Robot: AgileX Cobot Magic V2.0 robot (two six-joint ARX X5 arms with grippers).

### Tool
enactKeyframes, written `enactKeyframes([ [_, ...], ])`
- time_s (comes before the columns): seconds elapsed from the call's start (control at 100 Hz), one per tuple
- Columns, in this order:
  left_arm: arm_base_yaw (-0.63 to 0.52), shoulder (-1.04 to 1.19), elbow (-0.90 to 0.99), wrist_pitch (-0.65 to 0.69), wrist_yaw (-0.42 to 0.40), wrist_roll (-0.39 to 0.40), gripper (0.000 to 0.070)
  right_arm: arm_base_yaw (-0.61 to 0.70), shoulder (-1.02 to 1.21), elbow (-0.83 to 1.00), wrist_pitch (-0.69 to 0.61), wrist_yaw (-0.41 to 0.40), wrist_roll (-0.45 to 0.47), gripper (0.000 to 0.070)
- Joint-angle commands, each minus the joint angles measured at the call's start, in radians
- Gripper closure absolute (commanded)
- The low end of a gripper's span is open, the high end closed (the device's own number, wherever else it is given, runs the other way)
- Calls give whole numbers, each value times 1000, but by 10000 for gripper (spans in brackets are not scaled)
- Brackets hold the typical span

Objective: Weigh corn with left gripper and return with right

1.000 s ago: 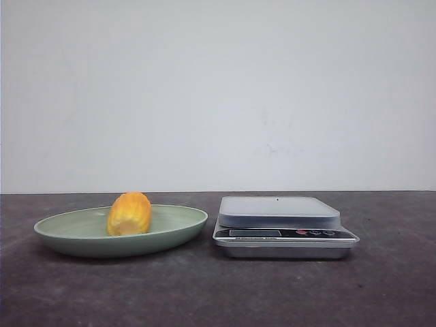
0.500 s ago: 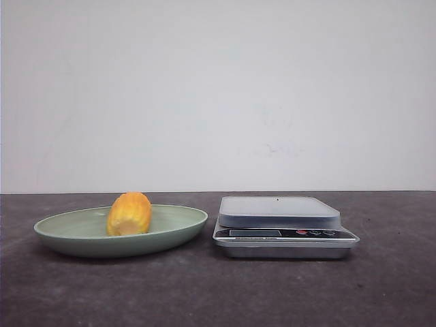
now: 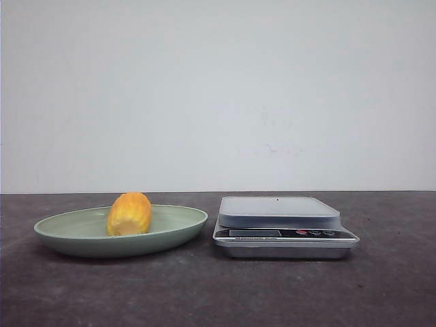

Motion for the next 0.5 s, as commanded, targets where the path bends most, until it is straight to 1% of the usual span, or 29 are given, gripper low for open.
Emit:
enactKeyframes([
  [0.0,2,-1,-18,-4,0,14,689,-36,-5,9,20,13,-68,684],
  [0.08,2,-1,-18,-4,0,14,689,-98,-24,-36,84,12,-106,684],
  [0.17,2,-1,-18,-5,0,14,689,-174,-77,-149,211,-5,-153,684],
  [0.38,2,-1,-18,-5,0,14,689,-333,-234,-510,505,-165,-236,684],
  [0.49,2,-1,-18,-5,0,14,689,-397,-299,-699,652,-225,-244,684],
])
